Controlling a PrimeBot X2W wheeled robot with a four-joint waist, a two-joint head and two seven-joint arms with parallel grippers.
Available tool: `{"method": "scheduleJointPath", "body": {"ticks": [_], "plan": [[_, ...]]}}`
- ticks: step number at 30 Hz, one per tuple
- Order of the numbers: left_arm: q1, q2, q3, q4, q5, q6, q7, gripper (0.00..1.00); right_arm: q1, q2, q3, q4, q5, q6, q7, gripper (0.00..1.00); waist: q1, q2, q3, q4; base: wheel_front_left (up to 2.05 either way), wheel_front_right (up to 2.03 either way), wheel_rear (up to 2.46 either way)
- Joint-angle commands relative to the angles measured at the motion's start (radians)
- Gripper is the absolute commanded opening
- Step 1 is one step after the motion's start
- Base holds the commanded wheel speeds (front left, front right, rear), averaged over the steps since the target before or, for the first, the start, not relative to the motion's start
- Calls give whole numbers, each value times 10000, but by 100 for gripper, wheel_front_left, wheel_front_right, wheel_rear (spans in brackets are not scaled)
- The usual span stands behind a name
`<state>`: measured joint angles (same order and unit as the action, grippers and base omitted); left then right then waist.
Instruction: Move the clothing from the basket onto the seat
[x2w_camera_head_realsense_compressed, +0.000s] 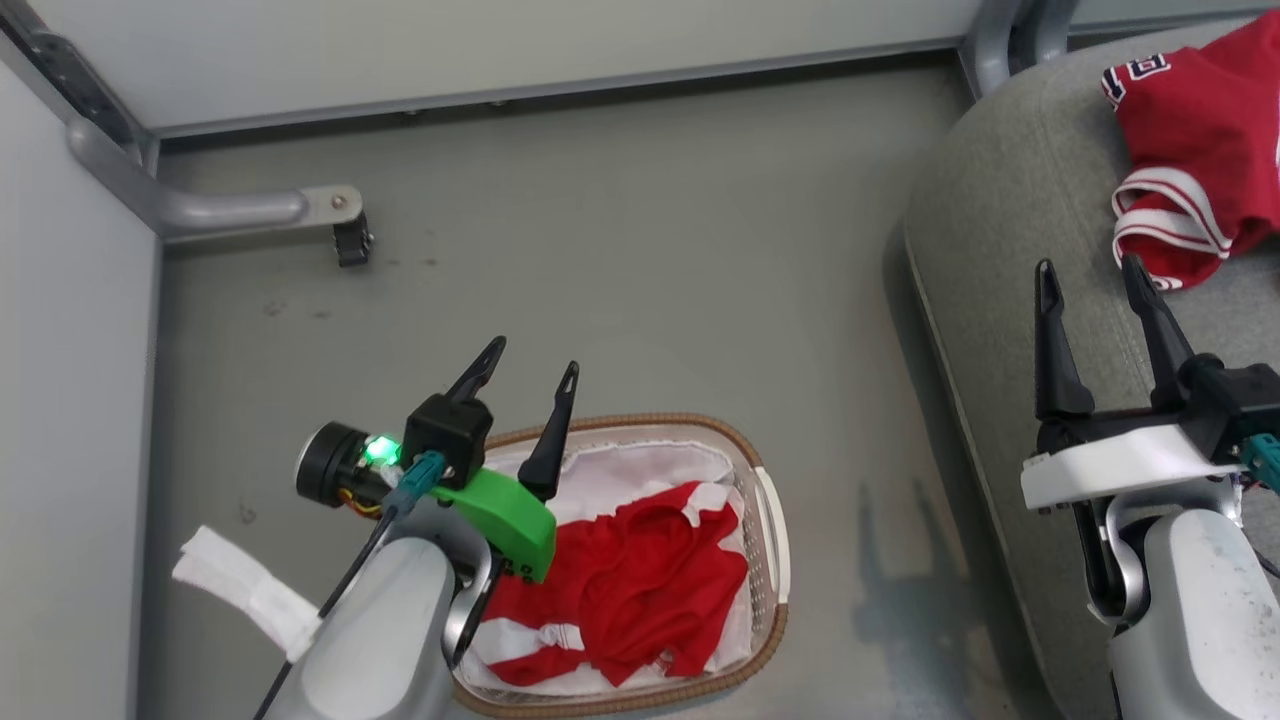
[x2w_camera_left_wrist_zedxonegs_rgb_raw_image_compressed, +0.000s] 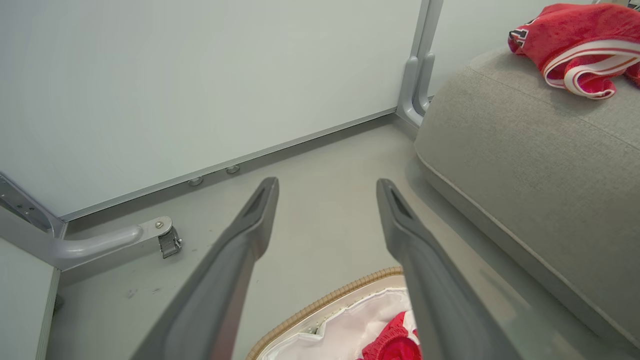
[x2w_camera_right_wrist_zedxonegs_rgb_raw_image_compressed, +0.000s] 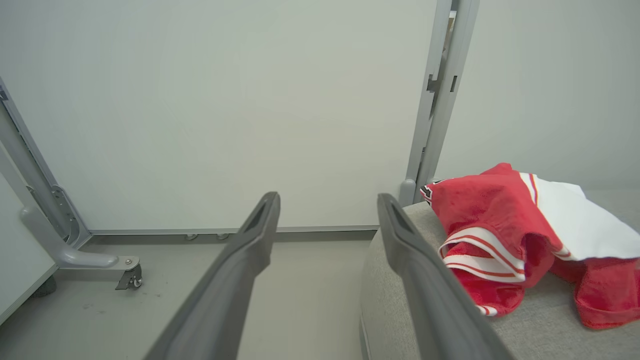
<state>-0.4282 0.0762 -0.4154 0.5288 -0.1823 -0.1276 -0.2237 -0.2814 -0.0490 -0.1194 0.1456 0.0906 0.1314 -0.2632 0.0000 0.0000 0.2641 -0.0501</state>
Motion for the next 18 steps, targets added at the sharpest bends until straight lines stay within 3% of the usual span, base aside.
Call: {"method": "scheduleJointPath", "body": {"ticks": [1, 18], "plan": [[-478, 100, -261, 236, -2, -35, -34, 100, -251, -25, 77, -148, 49, -14, -25, 100, 0, 0, 1492, -716, 0, 0, 0], [-3461, 914, -5511, 3662, -1548, -36, 374, 100, -1483, -20, 632, -1059, 1109, -14, -25, 100, 0, 0, 4468, -2358, 0, 0, 0]]}}
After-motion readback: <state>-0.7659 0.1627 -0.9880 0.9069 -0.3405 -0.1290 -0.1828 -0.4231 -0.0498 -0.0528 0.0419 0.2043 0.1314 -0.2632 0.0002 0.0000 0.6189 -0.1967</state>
